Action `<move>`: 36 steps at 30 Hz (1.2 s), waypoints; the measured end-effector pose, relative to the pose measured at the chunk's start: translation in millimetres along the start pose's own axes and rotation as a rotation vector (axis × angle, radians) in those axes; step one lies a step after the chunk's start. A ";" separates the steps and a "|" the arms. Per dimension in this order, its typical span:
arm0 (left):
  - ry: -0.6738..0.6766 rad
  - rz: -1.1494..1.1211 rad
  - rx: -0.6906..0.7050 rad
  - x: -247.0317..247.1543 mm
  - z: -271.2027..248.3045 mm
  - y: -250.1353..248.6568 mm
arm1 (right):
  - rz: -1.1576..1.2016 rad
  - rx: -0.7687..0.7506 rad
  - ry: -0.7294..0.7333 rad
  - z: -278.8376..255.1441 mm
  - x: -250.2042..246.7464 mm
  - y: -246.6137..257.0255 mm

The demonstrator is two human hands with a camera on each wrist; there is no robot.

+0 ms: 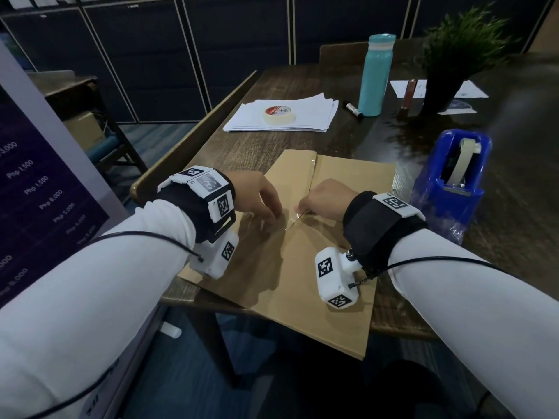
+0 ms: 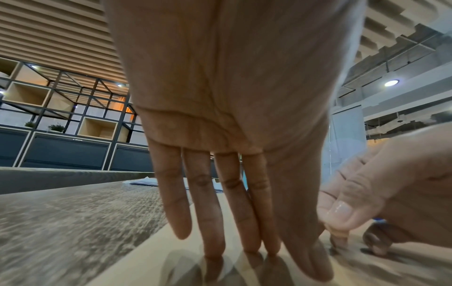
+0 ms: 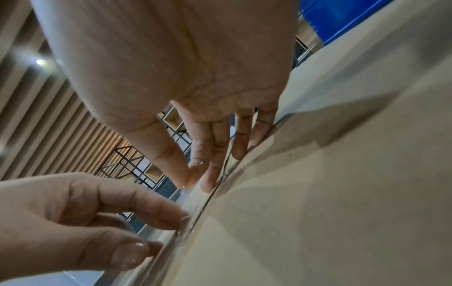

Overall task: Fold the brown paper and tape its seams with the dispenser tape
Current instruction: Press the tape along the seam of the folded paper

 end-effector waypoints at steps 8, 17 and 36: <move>-0.025 -0.011 -0.069 -1.7 7.6 -1.1 | 0.022 -0.010 -0.033 -5.2 -1.8 2.9; -0.059 0.014 -0.157 -1.1 10.9 -5.7 | 0.019 -0.027 -0.031 -8.1 -1.5 4.5; -0.018 0.124 -0.313 8.0 7.2 -4.1 | 0.074 -0.078 -0.013 -11.2 -1.6 5.7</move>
Point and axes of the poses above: each hand's wrist, its own z-axis towards the middle knuckle, its own x-axis out of the palm, y = z × x, the point moved 8 cm from there along z, towards the middle knuckle, and after that the axes turned 8 degrees about z, right-handed, at the moved point
